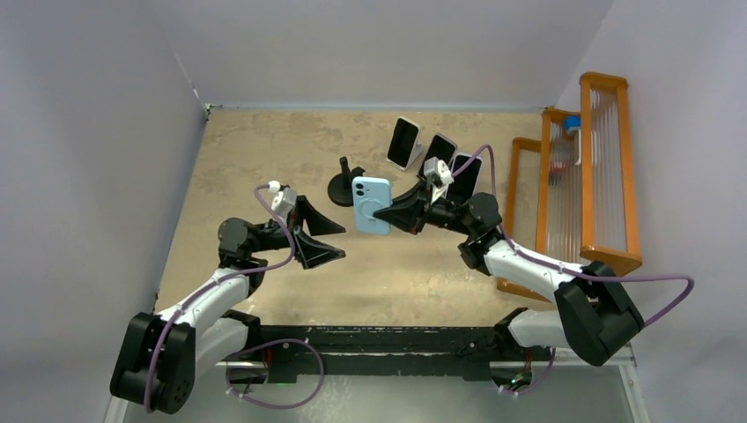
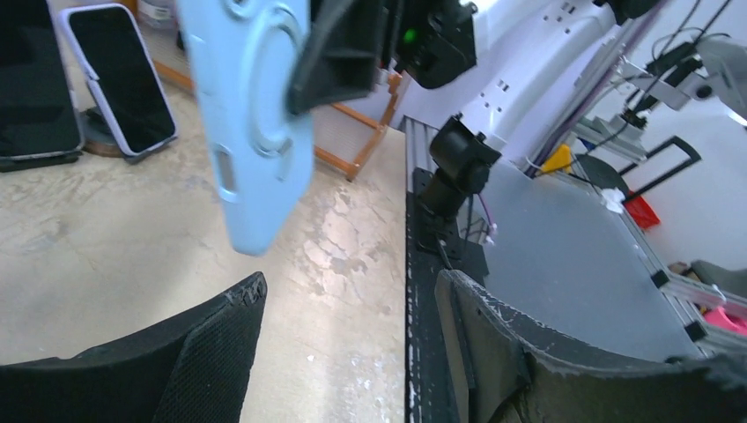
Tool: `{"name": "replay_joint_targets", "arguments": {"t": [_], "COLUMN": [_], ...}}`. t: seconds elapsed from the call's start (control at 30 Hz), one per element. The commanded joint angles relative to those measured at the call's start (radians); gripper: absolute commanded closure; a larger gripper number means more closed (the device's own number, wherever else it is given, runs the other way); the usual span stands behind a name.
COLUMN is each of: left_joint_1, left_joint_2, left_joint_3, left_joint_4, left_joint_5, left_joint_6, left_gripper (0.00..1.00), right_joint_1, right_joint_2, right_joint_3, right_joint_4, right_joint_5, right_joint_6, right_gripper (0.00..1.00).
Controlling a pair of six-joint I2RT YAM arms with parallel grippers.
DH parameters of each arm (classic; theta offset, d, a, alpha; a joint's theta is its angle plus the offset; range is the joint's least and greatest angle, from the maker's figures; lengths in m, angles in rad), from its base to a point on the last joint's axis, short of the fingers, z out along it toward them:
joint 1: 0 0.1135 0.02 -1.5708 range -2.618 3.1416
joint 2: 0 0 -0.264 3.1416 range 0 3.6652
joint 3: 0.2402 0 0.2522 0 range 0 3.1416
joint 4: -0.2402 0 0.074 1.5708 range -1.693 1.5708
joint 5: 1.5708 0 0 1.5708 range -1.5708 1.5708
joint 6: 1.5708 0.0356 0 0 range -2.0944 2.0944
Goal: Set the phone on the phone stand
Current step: Pick up the phone at the center of the board.
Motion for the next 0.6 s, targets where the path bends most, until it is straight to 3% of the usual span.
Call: {"name": "replay_joint_targets", "arguments": {"t": [0.0,0.17,0.33,0.57], "left_joint_1": [0.028,0.031,-0.004,-0.041], "left_joint_2": [-0.008,0.003,0.051,0.118], "left_joint_3": [0.022,-0.001,-0.025,-0.002], "left_joint_4": [0.071,0.134,0.158,0.148], "left_joint_5": [0.116,0.06,-0.131,-0.263], "left_joint_6": [-0.068,-0.105,-0.066,0.026], "left_gripper": [0.31,0.3,0.29,0.31], "right_joint_1": [-0.011,-0.013,-0.006,0.023], "right_joint_2": [-0.021,-0.004,0.031,0.037], "right_joint_3": [0.072,0.1,0.116,0.156], "right_joint_4": [-0.024,0.024,0.146,0.108], "right_joint_5": [0.038,0.005,-0.056,-0.093], "right_joint_6": [-0.068,-0.051,0.044,0.043], "right_gripper": [1.0,1.0,1.0,1.0]}}
